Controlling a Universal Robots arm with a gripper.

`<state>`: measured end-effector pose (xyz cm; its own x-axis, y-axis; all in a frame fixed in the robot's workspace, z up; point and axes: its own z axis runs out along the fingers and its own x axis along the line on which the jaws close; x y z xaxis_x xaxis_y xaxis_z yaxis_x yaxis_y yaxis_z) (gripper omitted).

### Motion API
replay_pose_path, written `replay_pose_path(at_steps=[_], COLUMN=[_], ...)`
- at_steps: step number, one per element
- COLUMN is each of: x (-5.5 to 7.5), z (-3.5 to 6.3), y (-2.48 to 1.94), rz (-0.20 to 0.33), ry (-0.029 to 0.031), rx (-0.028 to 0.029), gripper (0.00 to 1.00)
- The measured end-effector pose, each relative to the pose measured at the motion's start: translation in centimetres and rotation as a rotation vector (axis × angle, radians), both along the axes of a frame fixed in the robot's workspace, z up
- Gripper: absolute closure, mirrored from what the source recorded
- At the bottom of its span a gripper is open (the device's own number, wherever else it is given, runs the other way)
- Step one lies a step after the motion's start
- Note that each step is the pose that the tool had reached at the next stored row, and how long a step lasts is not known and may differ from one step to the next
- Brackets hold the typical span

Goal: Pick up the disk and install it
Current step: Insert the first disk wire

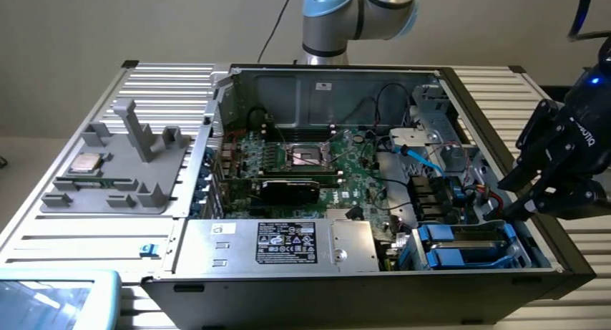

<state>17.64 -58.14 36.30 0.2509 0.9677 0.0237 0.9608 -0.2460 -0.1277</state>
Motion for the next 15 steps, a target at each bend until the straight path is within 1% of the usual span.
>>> replay_pose_path(at_steps=[5,8,11,13,15], x=[-0.2,-0.2,-0.3,-0.3,-0.3], z=[-0.58,-1.11,-1.60,-1.81,-1.93], y=[0.56,0.70,0.87,0.97,1.03], rz=[-0.002,-0.003,-0.004,-0.005,-0.005], ry=[0.0000,0.0000,0.0000,0.0000,0.0000], rx=[0.0040,0.0069,0.0118,0.0150,0.0163], gripper=[0.55,0.55,0.55,0.55,0.55])
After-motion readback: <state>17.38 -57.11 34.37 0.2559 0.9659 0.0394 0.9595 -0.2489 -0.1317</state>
